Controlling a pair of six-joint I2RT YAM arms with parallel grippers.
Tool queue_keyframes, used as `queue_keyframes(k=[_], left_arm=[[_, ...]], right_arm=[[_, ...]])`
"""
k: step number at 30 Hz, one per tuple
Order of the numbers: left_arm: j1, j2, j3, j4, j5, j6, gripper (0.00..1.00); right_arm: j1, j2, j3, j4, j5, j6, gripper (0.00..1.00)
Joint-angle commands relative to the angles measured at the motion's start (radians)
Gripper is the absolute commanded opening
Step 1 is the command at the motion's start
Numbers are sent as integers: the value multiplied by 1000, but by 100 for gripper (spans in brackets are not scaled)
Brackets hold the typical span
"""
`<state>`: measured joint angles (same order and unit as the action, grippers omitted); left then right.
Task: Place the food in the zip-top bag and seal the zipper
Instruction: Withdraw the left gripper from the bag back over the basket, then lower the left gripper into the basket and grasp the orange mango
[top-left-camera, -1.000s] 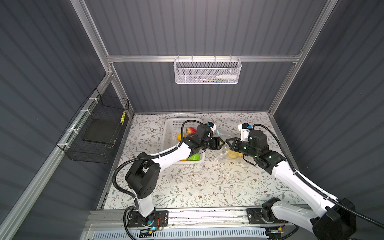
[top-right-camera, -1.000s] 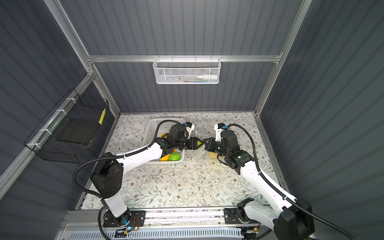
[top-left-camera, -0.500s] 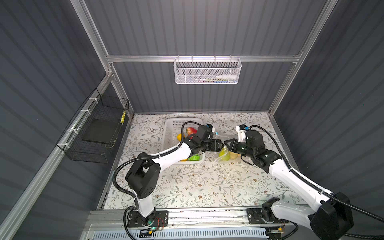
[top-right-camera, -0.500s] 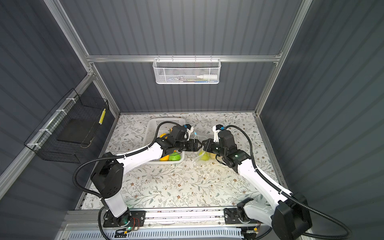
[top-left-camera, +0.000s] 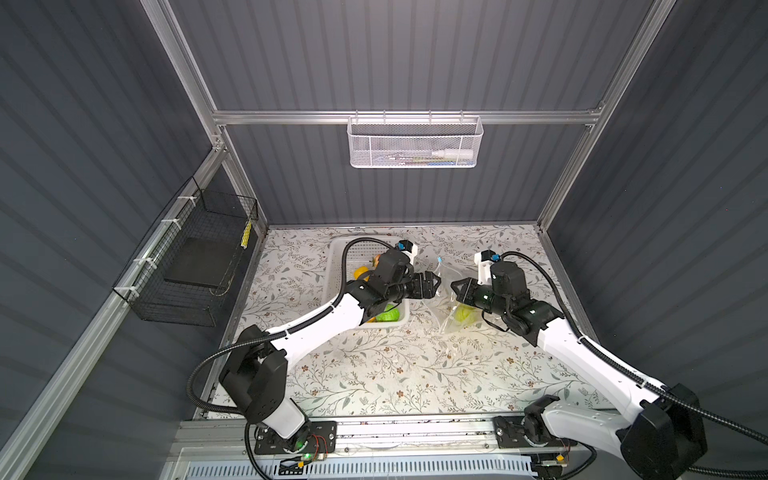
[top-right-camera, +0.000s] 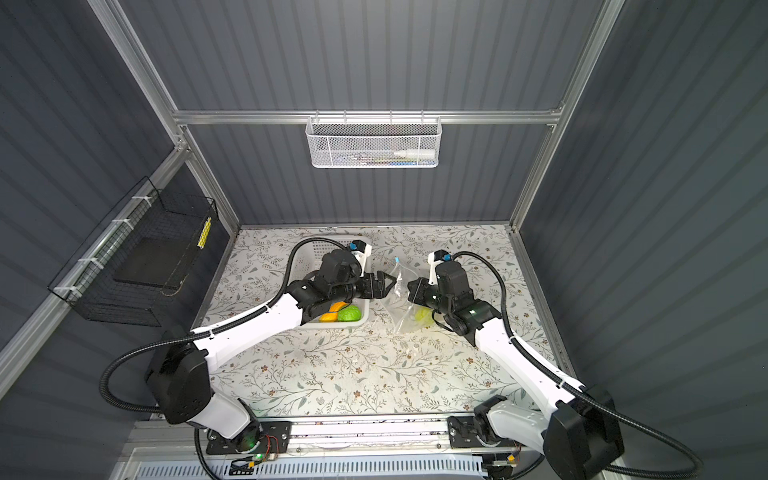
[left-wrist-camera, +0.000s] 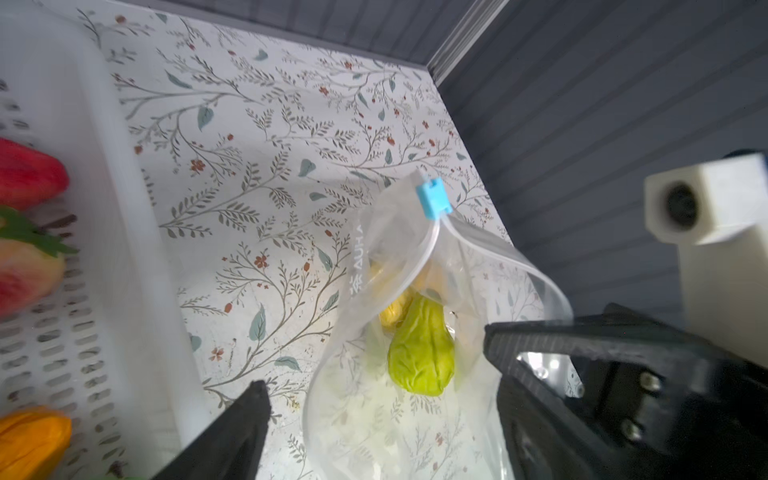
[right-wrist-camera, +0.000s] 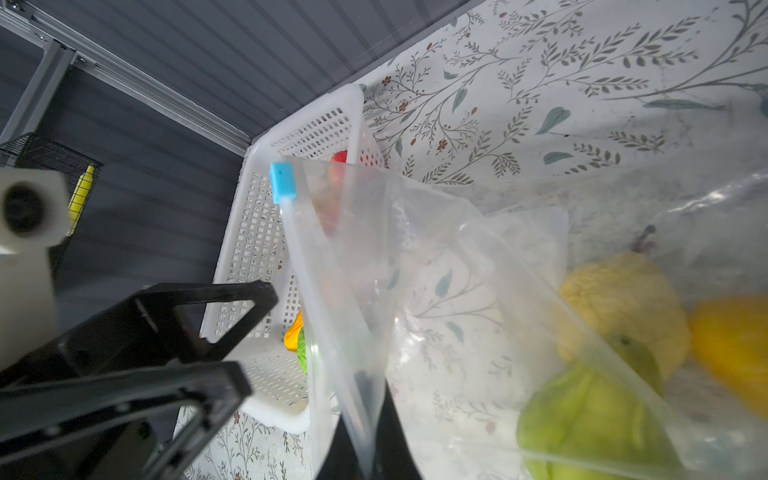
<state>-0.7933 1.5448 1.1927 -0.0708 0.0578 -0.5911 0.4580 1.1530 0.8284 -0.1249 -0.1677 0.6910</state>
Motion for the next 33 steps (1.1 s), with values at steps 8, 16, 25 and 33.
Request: queue_keyframes(k=[8, 16, 25, 33], left_arm=[[41, -145, -57, -187, -277, 131, 92], [188, -193, -112, -356, -249, 248, 92], [201, -38, -82, -518, -304, 390, 92], [203, 48, -90, -529, -308, 415, 92]], right_arm=[[2, 23, 30, -22, 25, -8, 0], [2, 48, 56, -25, 14, -8, 0], [2, 58, 68, -31, 14, -5, 0], [2, 47, 60, -44, 26, -11, 0]])
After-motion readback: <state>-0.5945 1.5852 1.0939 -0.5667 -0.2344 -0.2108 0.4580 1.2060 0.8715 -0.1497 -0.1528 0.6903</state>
